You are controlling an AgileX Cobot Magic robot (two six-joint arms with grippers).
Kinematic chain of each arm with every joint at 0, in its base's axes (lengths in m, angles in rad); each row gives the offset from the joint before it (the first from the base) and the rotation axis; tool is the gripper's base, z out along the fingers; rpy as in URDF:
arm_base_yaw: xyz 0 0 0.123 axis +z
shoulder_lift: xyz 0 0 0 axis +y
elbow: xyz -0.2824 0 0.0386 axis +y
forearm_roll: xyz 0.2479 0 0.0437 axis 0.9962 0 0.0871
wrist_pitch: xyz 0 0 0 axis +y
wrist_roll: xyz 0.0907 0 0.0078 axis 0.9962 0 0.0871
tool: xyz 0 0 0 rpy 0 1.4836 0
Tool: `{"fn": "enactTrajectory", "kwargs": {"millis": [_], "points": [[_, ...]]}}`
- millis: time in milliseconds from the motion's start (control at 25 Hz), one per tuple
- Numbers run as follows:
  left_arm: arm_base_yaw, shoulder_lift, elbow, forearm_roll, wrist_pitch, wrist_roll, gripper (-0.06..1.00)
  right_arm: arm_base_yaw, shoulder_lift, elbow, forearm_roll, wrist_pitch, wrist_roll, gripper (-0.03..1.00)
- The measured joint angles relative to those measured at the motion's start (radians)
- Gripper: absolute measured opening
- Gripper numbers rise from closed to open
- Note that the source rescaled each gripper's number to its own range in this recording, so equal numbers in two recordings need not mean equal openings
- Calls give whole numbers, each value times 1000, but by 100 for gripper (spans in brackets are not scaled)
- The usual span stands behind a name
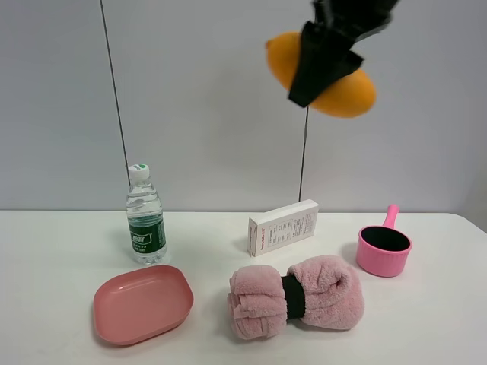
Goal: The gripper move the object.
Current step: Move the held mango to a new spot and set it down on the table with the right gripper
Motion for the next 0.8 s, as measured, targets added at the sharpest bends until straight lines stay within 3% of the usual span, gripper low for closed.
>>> {"fn": "enactTrajectory", "kwargs": {"millis": [200,520,800], "points": [[0,0,0,0,0,0,100,123,188,-24,-10,-135,-154,1],[0,0,0,0,0,0,100,228,432,-24,-24,-328,-183,1],[0,0,0,0,0,0,100,243,550,-24,-23,-464,-185,1]]}}
